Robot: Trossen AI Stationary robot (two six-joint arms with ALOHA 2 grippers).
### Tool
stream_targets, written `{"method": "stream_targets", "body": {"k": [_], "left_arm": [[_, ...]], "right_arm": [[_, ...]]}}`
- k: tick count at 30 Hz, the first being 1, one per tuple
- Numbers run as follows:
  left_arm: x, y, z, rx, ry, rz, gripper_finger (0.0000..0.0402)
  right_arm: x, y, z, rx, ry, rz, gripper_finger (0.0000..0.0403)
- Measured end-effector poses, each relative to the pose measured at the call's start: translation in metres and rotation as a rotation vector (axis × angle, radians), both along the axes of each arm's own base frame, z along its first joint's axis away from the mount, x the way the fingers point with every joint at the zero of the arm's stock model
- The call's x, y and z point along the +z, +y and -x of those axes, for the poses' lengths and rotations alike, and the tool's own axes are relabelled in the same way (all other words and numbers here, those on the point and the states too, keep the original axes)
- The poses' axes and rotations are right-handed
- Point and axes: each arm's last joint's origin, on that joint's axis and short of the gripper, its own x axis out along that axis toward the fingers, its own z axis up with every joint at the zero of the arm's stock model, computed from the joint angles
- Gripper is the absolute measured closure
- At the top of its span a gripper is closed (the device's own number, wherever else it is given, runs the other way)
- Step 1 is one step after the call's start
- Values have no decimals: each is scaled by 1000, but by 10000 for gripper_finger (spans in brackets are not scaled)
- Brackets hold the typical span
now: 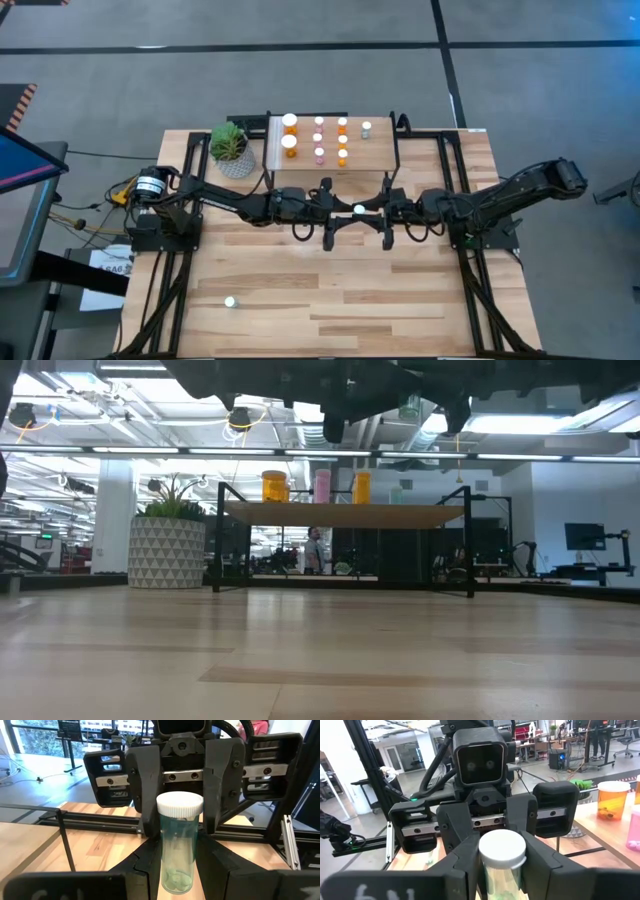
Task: Pick and place medicine bottles onto shelf by color
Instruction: Put the right blue pill bottle aligned with the other blue pill bottle on the shelf
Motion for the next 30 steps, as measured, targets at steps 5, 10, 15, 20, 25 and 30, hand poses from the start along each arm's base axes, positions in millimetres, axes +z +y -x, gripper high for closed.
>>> {"method": "stream_targets", "body": {"k": [5, 10, 15, 20, 25, 30], "left_arm": [[0, 0, 0, -1, 0, 11, 305], [0, 0, 0, -1, 0, 13, 267], [-2, 2, 0, 28, 18, 2, 214], [1, 7, 6, 119, 81, -24, 176], [13, 11, 17, 233, 131, -94, 160], [27, 13, 31, 273, 144, -135, 159]], "right_arm": [[0, 0, 0, 0, 0, 5, 273], [0, 0, 0, -2, 1, 10, 263], [0, -3, 0, -20, 3, 31, 267], [2, -12, 2, -59, 7, 32, 267], [7, -27, 9, -120, 11, 51, 263], [11, -49, 17, -220, 35, 63, 265]]}}
